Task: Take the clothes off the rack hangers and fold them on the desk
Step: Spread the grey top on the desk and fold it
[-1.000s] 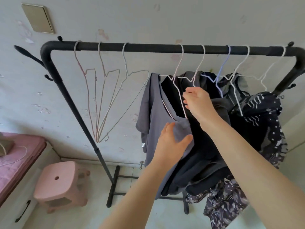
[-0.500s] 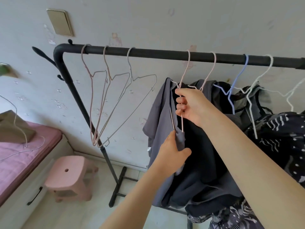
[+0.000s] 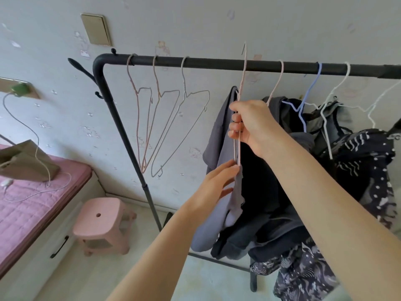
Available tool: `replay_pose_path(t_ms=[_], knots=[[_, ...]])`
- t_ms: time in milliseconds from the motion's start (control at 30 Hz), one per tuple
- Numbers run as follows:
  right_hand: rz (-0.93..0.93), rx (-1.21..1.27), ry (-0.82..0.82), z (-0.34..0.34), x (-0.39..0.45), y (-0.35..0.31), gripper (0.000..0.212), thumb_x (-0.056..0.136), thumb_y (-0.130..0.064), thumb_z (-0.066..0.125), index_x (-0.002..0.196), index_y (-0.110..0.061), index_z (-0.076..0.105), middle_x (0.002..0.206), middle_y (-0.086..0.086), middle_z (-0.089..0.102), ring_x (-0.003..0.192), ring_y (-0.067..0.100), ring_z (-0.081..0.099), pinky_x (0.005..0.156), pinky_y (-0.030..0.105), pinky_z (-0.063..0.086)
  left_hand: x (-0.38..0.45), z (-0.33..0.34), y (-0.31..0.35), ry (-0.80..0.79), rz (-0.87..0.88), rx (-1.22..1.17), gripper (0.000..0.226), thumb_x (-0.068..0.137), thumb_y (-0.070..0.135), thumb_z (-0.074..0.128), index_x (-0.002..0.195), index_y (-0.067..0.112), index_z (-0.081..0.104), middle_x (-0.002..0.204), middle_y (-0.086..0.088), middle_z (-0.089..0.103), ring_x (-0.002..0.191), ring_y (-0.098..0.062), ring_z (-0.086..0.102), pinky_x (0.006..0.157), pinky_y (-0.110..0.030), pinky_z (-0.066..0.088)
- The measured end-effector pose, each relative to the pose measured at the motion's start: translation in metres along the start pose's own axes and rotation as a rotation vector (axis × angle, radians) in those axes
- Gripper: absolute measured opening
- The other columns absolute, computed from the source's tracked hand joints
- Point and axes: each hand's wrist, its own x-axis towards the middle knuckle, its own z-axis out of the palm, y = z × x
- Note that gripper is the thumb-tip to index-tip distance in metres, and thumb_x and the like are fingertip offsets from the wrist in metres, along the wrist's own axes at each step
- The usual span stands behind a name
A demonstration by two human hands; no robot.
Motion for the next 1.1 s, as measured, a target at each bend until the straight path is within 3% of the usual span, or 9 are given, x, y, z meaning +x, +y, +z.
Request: replay_pose_path(t_ms=[133,267,367,467,633,733,800,967,1100], knots=[[-0.048,-0.119,0.044,0.007,-0.047,0.012,0.026,0.091,-0.006,0.046,0.071,-0.018,0.035,0.060,0.001,0.026,0.044,0.012,0.026,0.045,0.024,0.024,-0.023,0.007,-0.012,-0.020,-0.029,0.065,0.061,0.088,0.053,0.051,0.143,0.027,0.045,0.135,0.008,0.058,0.122,-0.015,0.056,0.110,-0.043,0.040],[-0.159,-0.348,0.144,0.007,-0.101,0.029,0.027,0.090,-0.014,0.047,0.067,-0.018,0.034,0.057,-0.001,0.020,0.049,0.014,0.018,0.047,0.030,0.017,-0.050,0.016,-0.011,0.009,0.018,0.195,0.056,0.101,0.032,0.047,0.152,0.028,0.023,0.139,0.003,0.054,0.113,-0.015,0.061,0.104,-0.037,0.046],[-0.158,-0.440,0.227,0.007,-0.138,0.044,0.021,0.093,-0.026,0.050,0.077,-0.014,0.045,0.055,-0.005,0.031,0.049,0.012,0.029,0.050,0.028,0.027,-0.061,0.017,-0.016,0.051,0.022,0.209,0.063,0.100,0.028,0.048,0.153,0.026,0.015,0.138,0.004,0.054,0.091,-0.013,0.067,0.090,-0.033,0.052],[-0.155,-0.420,0.274,0.006,-0.169,0.058,0.037,0.093,-0.035,0.052,0.064,-0.017,0.039,0.045,-0.011,0.033,0.042,0.008,0.029,0.048,0.026,0.025,-0.069,0.012,-0.022,0.115,0.009,0.226,0.067,0.098,0.028,0.050,0.153,0.026,0.011,0.142,0.001,0.047,0.105,-0.023,0.066,0.069,-0.022,0.055],[-0.144,-0.483,0.296,0.000,-0.211,0.071,0.054,0.091,-0.051,0.049,0.054,-0.020,0.024,0.046,-0.009,0.025,0.041,0.008,0.024,0.054,0.028,0.027,-0.078,-0.006,-0.027,0.378,0.093,0.424,0.059,0.088,0.045,0.056,0.137,0.024,0.031,0.107,-0.004,0.057,0.098,-0.027,0.063,0.081,-0.047,0.057],[-0.147,-0.541,0.297,-0.006,-0.227,0.073,0.056,0.091,-0.054,0.047,0.054,-0.019,0.024,0.053,-0.001,0.028,0.046,0.012,0.026,0.059,0.032,0.029,-0.085,-0.019,-0.028,0.450,0.153,0.595,0.041,0.088,0.047,0.055,0.117,0.020,0.045,0.101,-0.004,0.064,0.088,-0.030,0.066,0.080,-0.046,0.055],[-0.136,-0.541,0.312,-0.013,-0.233,0.072,0.056,0.092,-0.054,0.047,0.054,-0.018,0.025,0.055,0.001,0.029,0.046,0.013,0.026,0.059,0.033,0.030,-0.094,-0.027,-0.029,0.447,0.199,0.736,0.028,0.093,0.043,0.053,0.105,0.018,0.054,0.091,-0.003,0.068,0.082,-0.029,0.067,0.078,-0.043,0.054],[-0.150,-0.523,0.317,-0.028,-0.240,0.070,0.051,0.091,-0.043,0.049,0.052,-0.019,0.024,0.053,0.002,0.027,0.048,0.015,0.022,0.060,0.035,0.027,-0.112,-0.032,-0.028,0.388,0.309,0.887,0.025,0.094,0.044,0.054,0.091,0.019,0.059,0.079,0.005,0.066,0.079,-0.019,0.064,0.074,-0.035,0.050],[-0.157,-0.495,0.313,-0.042,-0.241,0.072,0.050,0.089,-0.036,0.048,0.048,-0.020,0.025,0.049,-0.002,0.026,0.047,0.015,0.022,0.056,0.035,0.025,-0.118,-0.032,-0.020,0.247,0.286,0.751,0.020,0.095,0.033,0.058,0.080,0.019,0.056,0.079,0.001,0.066,0.071,-0.018,0.068,0.077,-0.036,0.055]])
